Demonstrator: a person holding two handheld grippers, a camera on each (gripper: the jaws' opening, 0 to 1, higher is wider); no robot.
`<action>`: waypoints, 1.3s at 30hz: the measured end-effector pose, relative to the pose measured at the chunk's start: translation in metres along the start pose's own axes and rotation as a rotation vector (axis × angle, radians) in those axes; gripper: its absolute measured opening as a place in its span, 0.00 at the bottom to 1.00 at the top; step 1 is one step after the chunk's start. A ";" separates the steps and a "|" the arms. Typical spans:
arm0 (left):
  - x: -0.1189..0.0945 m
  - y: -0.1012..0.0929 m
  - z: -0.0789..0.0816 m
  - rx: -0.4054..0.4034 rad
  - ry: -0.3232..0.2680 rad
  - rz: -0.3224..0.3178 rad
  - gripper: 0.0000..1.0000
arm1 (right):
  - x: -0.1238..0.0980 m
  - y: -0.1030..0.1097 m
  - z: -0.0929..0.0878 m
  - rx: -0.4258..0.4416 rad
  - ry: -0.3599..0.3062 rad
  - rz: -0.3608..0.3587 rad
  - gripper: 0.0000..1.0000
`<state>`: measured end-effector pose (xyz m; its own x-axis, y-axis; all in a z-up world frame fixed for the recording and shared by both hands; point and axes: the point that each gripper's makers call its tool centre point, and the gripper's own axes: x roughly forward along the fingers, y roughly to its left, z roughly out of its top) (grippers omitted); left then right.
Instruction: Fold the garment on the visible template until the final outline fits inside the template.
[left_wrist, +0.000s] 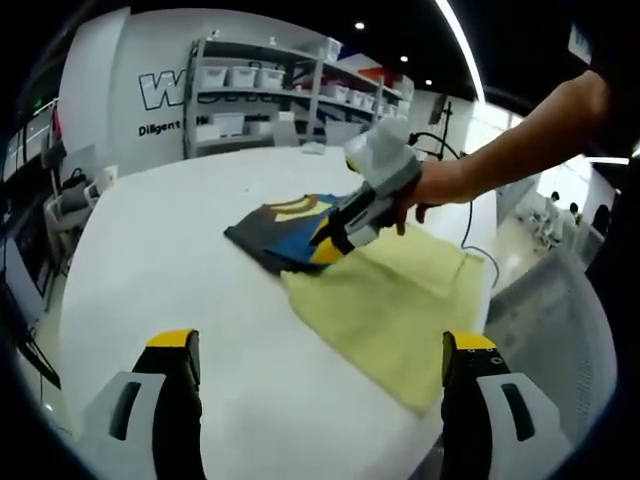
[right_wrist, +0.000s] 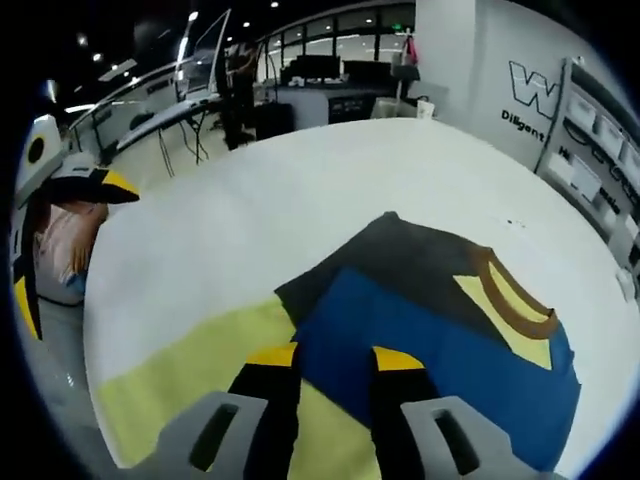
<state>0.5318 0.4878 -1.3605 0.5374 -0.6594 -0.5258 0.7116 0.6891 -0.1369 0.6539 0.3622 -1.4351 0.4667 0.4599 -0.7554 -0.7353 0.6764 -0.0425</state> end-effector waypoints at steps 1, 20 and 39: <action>-0.001 0.000 0.000 -0.002 0.001 0.001 0.97 | 0.001 0.001 -0.001 -0.008 0.005 -0.002 0.22; 0.000 -0.003 -0.003 0.007 0.004 -0.007 0.97 | -0.032 -0.014 0.022 0.028 -0.108 -0.014 0.25; 0.010 -0.019 0.007 0.021 -0.011 -0.028 0.97 | -0.095 -0.061 0.019 0.063 -0.207 -0.081 0.50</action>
<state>0.5265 0.4658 -1.3571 0.5221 -0.6815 -0.5129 0.7357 0.6640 -0.1333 0.6637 0.2884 -1.3488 0.6185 0.5068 -0.6006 -0.6624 0.7474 -0.0515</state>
